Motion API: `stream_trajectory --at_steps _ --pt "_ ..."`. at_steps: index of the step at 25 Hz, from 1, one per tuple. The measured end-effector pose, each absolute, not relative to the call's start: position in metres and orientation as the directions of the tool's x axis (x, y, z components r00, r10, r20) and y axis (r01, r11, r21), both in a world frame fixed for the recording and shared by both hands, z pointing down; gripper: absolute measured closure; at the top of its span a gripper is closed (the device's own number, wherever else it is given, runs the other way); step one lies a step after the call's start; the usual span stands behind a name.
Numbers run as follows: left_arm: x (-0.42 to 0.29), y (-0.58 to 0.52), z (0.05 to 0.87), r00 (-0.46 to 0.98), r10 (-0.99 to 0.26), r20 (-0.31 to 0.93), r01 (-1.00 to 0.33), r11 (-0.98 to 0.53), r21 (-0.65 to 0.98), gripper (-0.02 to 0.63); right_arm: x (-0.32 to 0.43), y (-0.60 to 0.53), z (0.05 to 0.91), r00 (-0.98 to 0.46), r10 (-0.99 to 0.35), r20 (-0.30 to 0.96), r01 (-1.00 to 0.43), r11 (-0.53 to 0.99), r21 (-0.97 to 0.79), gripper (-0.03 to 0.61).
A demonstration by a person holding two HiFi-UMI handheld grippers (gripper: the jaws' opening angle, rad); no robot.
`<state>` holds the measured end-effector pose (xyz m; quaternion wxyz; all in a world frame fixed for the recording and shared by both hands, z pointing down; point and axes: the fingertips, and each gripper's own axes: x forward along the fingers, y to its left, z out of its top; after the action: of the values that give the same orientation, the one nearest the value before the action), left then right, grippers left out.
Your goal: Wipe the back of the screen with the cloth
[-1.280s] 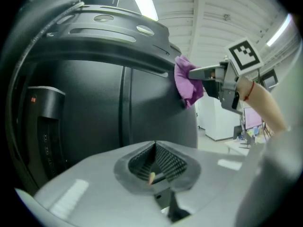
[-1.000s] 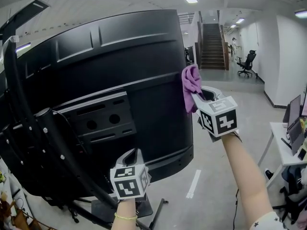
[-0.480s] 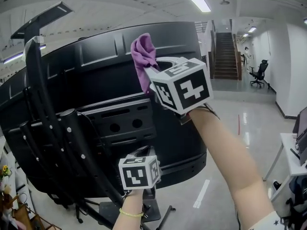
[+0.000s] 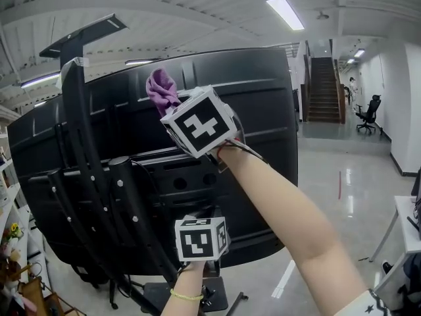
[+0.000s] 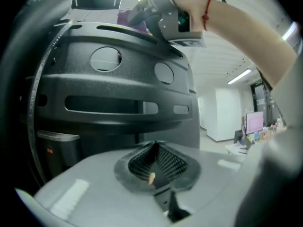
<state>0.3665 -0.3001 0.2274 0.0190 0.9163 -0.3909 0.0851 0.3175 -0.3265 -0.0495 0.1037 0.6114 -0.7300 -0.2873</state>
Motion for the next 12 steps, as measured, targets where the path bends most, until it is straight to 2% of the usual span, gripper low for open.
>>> stream_trajectory --at_steps 12 --pt "0.398 -0.280 0.224 0.726 -0.671 0.152 -0.671 -0.739 -0.061 0.606 0.516 -0.294 -0.064 0.074 -0.972 -0.221 -0.923 -0.151 0.353 0.509"
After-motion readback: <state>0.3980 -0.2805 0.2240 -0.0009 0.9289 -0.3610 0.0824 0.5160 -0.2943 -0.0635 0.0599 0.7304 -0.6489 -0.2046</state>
